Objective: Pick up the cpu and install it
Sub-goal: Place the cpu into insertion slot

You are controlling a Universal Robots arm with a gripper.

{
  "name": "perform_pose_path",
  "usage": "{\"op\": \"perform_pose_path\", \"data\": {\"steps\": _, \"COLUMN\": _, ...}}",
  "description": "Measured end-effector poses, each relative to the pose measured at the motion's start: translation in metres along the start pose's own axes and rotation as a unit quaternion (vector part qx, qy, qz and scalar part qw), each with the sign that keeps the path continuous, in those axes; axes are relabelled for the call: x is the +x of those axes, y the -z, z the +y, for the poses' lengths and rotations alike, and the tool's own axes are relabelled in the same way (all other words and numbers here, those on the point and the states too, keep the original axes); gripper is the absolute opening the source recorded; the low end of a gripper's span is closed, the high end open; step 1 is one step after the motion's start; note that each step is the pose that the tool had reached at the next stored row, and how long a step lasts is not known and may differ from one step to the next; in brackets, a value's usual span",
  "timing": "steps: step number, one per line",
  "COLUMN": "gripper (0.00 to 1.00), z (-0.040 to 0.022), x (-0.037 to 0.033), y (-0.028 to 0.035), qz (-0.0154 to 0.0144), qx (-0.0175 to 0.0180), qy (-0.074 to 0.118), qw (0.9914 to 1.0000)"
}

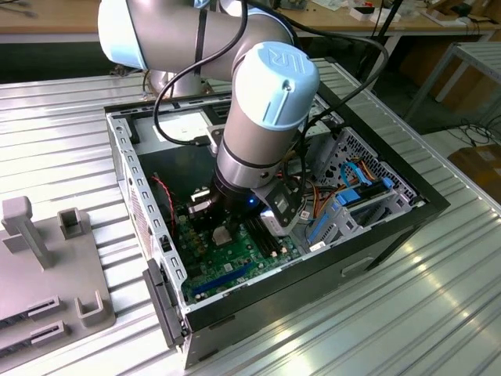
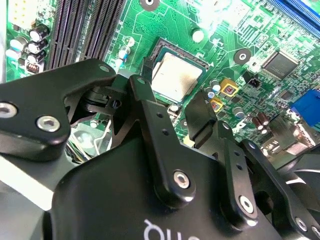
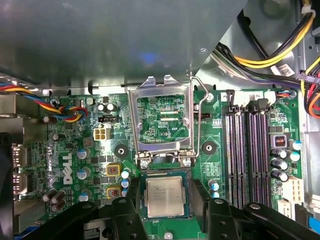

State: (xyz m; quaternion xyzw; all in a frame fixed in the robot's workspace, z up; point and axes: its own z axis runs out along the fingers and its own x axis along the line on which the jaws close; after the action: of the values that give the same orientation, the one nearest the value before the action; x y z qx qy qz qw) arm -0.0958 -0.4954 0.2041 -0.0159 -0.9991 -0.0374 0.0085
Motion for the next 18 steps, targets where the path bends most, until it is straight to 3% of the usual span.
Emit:
{"op": "perform_pose_path", "data": {"steps": 7, "gripper": 0.53, "z": 0.0003, "x": -0.0002, "y": -0.0026, "qz": 0.0, "qx": 0.001, "qy": 0.0, "qw": 1.0}}
{"op": "perform_pose_path", "data": {"steps": 9, "gripper": 0.45, "z": 0.0003, "x": -0.0002, "y": -0.0029, "qz": 0.0001, "qx": 0.0011, "qy": 0.0, "qw": 1.0}}
{"op": "perform_pose_path", "data": {"steps": 18, "gripper": 0.42, "z": 0.0002, "x": -0.0002, "y": -0.0035, "qz": 0.0, "qx": 0.0011, "qy": 0.0, "qw": 1.0}}
